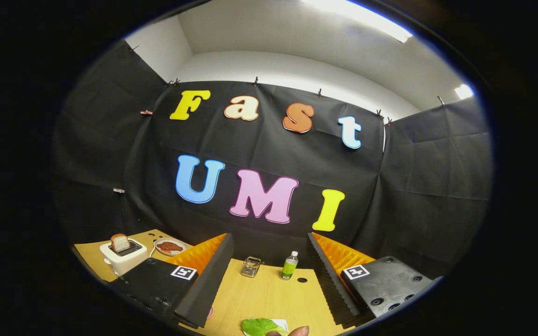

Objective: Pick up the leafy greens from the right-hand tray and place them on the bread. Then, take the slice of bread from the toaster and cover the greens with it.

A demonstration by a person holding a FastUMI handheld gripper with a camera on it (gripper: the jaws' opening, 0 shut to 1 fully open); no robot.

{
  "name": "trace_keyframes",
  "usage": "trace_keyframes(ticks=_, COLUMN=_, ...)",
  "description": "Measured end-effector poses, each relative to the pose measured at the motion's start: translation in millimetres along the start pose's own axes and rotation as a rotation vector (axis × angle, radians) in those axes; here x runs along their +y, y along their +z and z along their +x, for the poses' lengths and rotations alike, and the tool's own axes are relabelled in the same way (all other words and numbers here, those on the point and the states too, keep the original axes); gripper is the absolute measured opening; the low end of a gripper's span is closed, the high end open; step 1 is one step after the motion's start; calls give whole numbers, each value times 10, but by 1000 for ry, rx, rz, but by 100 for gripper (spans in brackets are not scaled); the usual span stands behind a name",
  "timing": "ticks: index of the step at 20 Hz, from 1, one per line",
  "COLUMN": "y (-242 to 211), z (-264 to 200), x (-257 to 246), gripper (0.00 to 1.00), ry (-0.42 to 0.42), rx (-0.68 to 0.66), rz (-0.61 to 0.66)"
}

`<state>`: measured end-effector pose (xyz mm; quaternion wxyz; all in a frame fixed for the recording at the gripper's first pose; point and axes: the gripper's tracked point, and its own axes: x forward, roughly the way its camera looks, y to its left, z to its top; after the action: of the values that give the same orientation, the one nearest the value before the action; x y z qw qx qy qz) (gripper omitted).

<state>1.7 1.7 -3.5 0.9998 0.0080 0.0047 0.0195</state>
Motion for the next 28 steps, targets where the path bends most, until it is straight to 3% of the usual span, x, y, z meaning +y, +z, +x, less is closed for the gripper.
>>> trace_keyframes(ticks=9, y=-634, z=49, x=-212, gripper=97, ry=108, rx=153, rz=-76)
trace_keyframes(ticks=17, y=-1901, z=-26, x=-308, gripper=96, ry=268, rx=403, rz=-92)
trace_keyframes(ticks=23, y=-2997, z=-147, x=-186, gripper=91, ry=462, rx=633, rz=-82)
trace_keyframes(ticks=28, y=-3744, z=-259, x=-126, gripper=85, ry=621, rx=794, rz=-146)
